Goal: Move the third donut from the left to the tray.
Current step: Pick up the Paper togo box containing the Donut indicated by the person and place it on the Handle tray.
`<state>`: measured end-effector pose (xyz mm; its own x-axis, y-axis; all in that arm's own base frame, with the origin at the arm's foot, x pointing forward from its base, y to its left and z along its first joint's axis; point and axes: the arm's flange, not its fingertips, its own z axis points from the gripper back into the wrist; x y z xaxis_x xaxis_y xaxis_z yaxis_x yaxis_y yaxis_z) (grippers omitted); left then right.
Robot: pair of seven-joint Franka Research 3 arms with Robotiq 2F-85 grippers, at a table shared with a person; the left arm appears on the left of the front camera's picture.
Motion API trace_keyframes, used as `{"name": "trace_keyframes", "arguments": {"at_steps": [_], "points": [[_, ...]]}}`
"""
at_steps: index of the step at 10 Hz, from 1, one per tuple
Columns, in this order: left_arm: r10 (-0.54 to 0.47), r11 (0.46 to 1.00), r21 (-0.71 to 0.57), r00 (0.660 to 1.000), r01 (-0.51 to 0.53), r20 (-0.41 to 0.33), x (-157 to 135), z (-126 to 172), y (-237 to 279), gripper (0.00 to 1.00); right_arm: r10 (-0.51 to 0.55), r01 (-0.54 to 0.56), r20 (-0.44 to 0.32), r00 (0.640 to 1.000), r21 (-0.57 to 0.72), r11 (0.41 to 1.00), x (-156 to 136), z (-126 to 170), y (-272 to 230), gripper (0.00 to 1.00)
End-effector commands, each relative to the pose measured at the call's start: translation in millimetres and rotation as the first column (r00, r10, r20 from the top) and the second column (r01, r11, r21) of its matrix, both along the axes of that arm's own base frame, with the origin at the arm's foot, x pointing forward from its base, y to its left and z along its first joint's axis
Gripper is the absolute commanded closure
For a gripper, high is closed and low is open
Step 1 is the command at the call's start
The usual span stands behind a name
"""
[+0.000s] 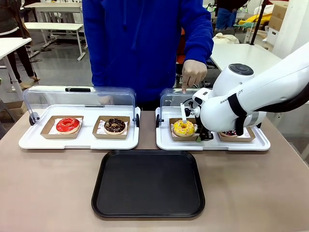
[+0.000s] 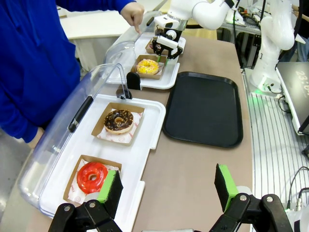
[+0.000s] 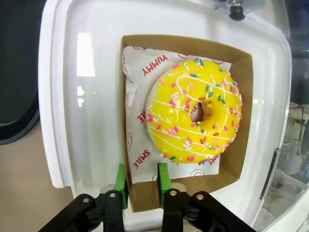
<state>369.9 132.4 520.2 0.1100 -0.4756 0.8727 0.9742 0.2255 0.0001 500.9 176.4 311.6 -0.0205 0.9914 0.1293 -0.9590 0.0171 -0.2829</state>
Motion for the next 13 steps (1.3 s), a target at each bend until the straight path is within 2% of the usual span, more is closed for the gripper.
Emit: {"name": "trace_keyframes", "arguments": {"at_steps": [1, 6, 7, 8, 10, 11, 13], "points": [[-0.012, 1.000, 0.002, 1.000, 0.012, 0.007, -1.4, 1.9, 0.2, 0.00, -0.021, 0.021, -0.017, 1.000, -0.026, 0.999, 6.2, 4.9, 4.8, 1.00], [-0.012, 1.000, 0.002, 1.000, 0.012, 0.007, -1.4, 1.9, 0.2, 0.00, 0.002, -0.004, -0.046, 0.999, -0.037, 0.999, 6.7, 2.2, 3.2, 1.00], [-0.012, 1.000, 0.002, 1.000, 0.012, 0.007, -1.4, 1.9, 0.2, 0.00, 0.022, -0.021, -0.133, 0.991, 0.015, 1.000, 6.9, 3.4, 3.3, 1.00], [-0.012, 1.000, 0.002, 1.000, 0.012, 0.007, -1.4, 1.9, 0.2, 0.00, 0.003, -0.003, -0.039, 0.999, -0.014, 1.000, 0.0, -1.1, 0.4, 1.00], [-0.012, 1.000, 0.002, 1.000, 0.012, 0.007, -1.4, 1.9, 0.2, 0.00, 0.003, -0.003, -0.039, 0.999, -0.014, 1.000, 0.0, -1.1, 0.4, 1.00], [-0.012, 1.000, 0.002, 1.000, 0.012, 0.007, -1.4, 1.9, 0.2, 0.00, 0.005, -0.006, -0.063, 0.998, -0.011, 1.000, 0.5, -0.9, 4.5, 0.99], [-0.012, 1.000, 0.002, 1.000, 0.012, 0.007, -1.4, 1.9, 0.2, 0.00, -0.025, 0.025, -0.002, 1.000, 0.014, 1.000, -21.1, 28.7, 1.7, 0.99]]}}
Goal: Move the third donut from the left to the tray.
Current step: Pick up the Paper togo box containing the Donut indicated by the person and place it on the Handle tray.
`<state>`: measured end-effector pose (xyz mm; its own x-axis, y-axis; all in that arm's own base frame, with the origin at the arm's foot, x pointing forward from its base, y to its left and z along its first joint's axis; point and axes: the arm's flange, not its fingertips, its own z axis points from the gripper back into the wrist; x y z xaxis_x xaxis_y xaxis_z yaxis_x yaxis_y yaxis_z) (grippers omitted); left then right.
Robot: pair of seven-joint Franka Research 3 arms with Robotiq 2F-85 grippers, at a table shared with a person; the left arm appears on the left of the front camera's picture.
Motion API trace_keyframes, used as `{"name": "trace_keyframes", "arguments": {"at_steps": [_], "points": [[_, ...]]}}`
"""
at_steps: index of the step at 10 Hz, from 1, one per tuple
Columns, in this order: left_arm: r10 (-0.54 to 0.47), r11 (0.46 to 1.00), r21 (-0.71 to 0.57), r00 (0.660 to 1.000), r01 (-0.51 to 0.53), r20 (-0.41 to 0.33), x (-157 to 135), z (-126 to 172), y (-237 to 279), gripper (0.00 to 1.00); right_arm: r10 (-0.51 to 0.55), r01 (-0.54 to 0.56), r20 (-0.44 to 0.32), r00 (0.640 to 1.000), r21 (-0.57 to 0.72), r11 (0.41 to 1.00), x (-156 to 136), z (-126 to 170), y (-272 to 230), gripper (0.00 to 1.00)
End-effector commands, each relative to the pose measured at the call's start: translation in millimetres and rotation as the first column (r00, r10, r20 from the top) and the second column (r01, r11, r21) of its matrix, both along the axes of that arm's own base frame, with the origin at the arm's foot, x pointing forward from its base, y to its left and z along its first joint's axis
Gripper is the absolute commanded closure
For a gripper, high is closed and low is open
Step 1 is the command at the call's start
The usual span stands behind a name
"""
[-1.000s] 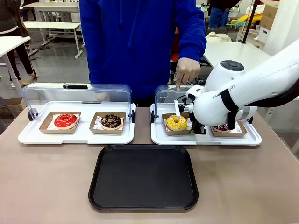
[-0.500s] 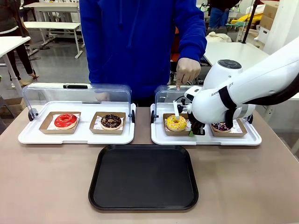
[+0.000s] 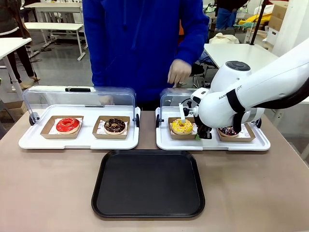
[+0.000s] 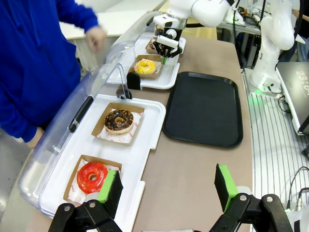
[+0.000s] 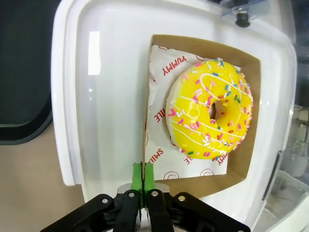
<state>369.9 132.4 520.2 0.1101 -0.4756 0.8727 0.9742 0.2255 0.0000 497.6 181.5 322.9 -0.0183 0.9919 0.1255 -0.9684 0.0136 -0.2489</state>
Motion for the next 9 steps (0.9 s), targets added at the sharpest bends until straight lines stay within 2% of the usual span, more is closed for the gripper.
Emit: {"name": "trace_keyframes", "arguments": {"at_steps": [1, 4, 6, 9], "points": [[-0.012, 1.000, 0.002, 1.000, 0.012, 0.007, -1.4, 1.9, 0.2, 0.00, -0.042, 0.041, 0.044, 0.998, 0.022, 0.999, -28.8, 29.5, -5.7, 0.99], [-0.012, 1.000, 0.002, 1.000, 0.012, 0.007, -1.4, 1.9, 0.2, 0.00, -0.050, 0.047, 0.084, 0.995, 0.040, 0.998, -58.9, 58.6, -6.9, 0.99], [-0.012, 1.000, 0.002, 1.000, 0.012, 0.007, -1.4, 1.9, 0.2, 0.00, -0.046, 0.039, 0.086, 0.995, 0.073, 0.997, -89.5, 74.6, 1.7, 0.99], [-0.012, 1.000, 0.002, 1.000, 0.012, 0.007, -1.4, 1.9, 0.2, 0.00, -0.061, 0.056, 0.067, 0.996, 0.073, 0.996, -132.9, 79.7, 23.8, 0.99]]}}
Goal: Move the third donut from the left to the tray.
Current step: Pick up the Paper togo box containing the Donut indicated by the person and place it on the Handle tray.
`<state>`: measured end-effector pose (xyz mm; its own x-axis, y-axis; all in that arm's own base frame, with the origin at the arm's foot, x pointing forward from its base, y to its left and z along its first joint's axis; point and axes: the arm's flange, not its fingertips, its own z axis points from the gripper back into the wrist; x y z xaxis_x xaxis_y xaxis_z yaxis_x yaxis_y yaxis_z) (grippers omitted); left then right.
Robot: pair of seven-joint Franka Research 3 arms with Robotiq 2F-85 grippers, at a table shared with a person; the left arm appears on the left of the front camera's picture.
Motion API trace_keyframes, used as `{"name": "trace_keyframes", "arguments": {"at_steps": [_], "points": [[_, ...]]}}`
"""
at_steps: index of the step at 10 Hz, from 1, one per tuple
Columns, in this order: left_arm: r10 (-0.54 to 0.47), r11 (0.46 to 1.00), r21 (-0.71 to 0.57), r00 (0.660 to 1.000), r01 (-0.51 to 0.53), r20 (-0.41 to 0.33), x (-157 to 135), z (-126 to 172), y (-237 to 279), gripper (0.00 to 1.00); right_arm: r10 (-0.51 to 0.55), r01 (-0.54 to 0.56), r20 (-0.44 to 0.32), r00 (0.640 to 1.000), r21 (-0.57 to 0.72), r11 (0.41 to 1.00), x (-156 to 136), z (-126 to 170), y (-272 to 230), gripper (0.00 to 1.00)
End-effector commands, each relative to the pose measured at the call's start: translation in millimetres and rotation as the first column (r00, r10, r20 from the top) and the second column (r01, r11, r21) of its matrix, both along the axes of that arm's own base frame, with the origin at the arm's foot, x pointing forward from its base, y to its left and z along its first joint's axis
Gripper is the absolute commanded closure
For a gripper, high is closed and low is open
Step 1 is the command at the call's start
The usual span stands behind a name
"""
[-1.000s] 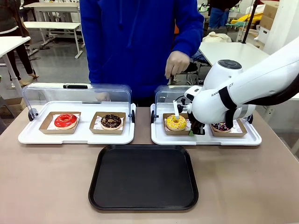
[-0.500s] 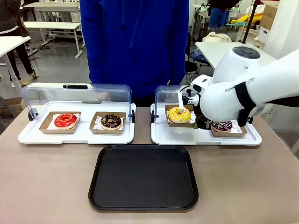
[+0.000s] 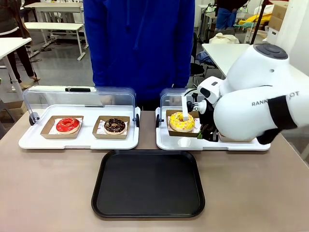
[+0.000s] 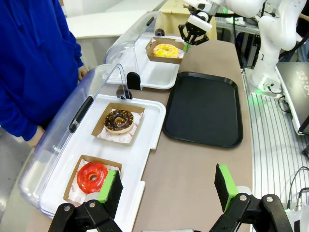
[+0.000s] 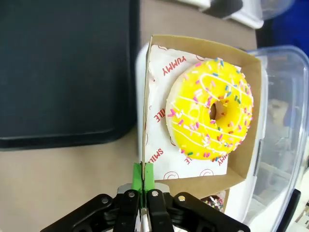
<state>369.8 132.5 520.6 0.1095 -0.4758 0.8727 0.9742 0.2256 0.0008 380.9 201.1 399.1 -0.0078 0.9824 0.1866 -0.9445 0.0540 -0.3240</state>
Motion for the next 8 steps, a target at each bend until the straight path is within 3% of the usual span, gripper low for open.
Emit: {"name": "trace_keyframes", "arguments": {"at_steps": [1, 4, 8], "points": [[-0.012, 1.000, 0.001, 1.000, 0.012, 0.006, -1.4, 1.5, 0.2, 0.00, -0.040, 0.040, -0.015, 0.999, -0.001, 0.999, -27.9, 2.9, 10.8, 0.99], [-0.012, 1.000, 0.001, 1.000, 0.012, 0.006, -1.4, 1.5, 0.2, 0.00, -0.040, 0.040, -0.034, 0.999, -0.011, 0.999, -74.2, -11.2, 41.2, 0.99], [-0.012, 1.000, 0.001, 1.000, 0.012, 0.006, -1.4, 1.5, 0.2, 0.00, -0.012, 0.010, -0.067, 0.998, -0.030, 1.000, -110.6, -34.9, 72.2, 0.99]]}}
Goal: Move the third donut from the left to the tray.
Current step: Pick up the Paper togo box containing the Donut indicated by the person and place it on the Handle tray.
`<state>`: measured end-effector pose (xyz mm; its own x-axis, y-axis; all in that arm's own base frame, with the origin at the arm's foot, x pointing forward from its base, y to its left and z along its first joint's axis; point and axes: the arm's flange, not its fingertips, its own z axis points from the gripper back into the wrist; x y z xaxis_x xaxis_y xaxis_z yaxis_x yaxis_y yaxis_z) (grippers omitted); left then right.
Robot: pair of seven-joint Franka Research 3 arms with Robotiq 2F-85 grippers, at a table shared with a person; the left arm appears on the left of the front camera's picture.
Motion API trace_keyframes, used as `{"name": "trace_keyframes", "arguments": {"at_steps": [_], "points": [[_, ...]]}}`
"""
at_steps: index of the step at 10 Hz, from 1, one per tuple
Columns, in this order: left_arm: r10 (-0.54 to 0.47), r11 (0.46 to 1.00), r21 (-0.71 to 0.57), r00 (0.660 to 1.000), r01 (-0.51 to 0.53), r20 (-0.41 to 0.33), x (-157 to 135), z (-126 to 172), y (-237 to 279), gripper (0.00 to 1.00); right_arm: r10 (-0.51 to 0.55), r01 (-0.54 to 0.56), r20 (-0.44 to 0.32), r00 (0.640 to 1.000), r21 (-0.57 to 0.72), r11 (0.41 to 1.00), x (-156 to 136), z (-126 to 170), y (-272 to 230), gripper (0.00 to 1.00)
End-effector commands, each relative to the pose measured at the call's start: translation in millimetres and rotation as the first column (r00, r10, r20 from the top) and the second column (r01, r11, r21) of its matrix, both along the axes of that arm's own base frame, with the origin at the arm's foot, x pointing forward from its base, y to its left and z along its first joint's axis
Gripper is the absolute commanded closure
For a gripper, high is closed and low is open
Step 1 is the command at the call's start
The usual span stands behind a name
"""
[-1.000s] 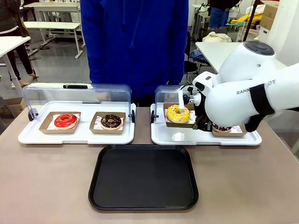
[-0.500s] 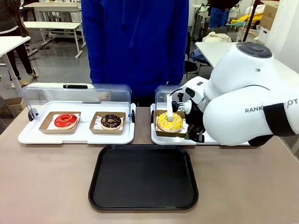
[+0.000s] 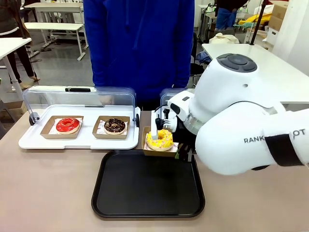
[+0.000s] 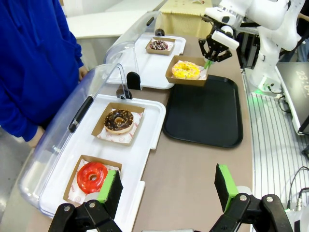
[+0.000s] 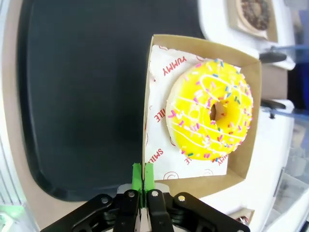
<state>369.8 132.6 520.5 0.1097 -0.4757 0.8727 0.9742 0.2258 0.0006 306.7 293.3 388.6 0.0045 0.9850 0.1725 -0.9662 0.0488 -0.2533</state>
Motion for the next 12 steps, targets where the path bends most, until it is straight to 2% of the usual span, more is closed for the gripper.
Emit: {"name": "trace_keyframes", "arguments": {"at_steps": [1, 6, 8, 12], "points": [[-0.012, 1.000, 0.001, 1.000, 0.012, 0.006, -1.4, 1.6, 0.1, 0.00, -0.007, 0.007, 0.010, 1.000, -0.023, 1.000, -46.6, -29.4, -15.4, 0.99], [-0.012, 1.000, 0.001, 1.000, 0.012, 0.006, -1.4, 1.6, 0.1, 0.00, 0.006, -0.007, -0.032, 0.999, -0.038, 0.999, -67.6, -73.3, 8.1, 0.99], [-0.012, 1.000, 0.001, 1.000, 0.012, 0.006, -1.4, 1.6, 0.1, 0.00, 0.008, -0.009, -0.033, 0.999, -0.036, 0.999, -76.4, -82.3, 10.8, 0.99], [-0.012, 1.000, 0.001, 1.000, 0.012, 0.006, -1.4, 1.6, 0.1, 0.00, -0.015, 0.012, -0.051, 0.999, -0.052, 0.999, -74.7, -91.4, 9.3, 0.99]]}}
